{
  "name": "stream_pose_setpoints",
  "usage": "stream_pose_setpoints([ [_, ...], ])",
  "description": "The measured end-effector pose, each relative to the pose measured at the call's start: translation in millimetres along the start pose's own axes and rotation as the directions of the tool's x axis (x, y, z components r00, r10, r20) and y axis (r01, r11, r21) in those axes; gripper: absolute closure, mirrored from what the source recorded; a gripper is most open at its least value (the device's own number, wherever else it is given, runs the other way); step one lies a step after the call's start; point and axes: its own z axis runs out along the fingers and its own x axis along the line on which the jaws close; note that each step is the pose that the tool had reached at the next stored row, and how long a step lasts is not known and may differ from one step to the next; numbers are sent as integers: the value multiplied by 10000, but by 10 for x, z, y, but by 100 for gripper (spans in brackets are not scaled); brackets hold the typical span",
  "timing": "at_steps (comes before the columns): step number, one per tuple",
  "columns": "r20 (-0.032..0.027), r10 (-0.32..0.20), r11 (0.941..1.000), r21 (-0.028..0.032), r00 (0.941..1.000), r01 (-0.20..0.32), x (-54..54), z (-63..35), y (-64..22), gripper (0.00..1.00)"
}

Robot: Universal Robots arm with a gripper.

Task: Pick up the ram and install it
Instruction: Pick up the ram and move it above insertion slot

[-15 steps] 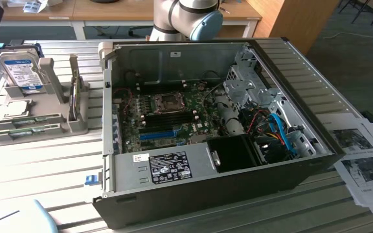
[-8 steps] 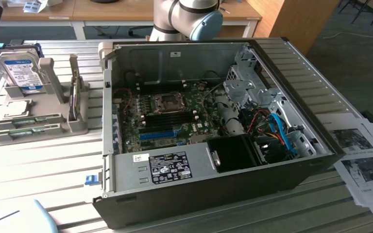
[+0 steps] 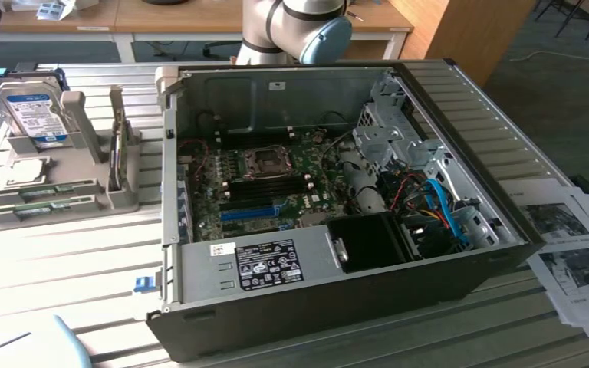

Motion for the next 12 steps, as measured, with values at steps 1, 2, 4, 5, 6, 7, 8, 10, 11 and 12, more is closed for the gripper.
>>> stream_pose_setpoints([
  [1, -8, -144, 9999, 0, 9999, 144, 0, 0, 0, 91],
  [2, -15, -286, 9996, -2, 9996, 286, 0, 0, 0, 91],
  [4, -29, -573, 9984, -4, 9984, 573, 0, 0, 0, 91],
  [5, -36, -712, 9975, -5, 9975, 712, 0, 0, 0, 91],
  [6, -42, -854, 9963, -7, 9963, 854, 0, 0, 0, 91],
  [7, -50, -999, 9950, -9, 9950, 999, 0, 0, 0, 91],
  [8, -57, -1151, 9934, -10, 9933, 1151, 0, 0, 0, 91],
  [10, -72, -1443, 9895, -14, 9895, 1442, 0, 0, 0, 91],
  [11, -79, -1579, 9875, -16, 9874, 1579, 0, 0, 0, 91],
  [12, -85, -1703, 9854, -18, 9854, 1703, 0, 0, 0, 91],
])
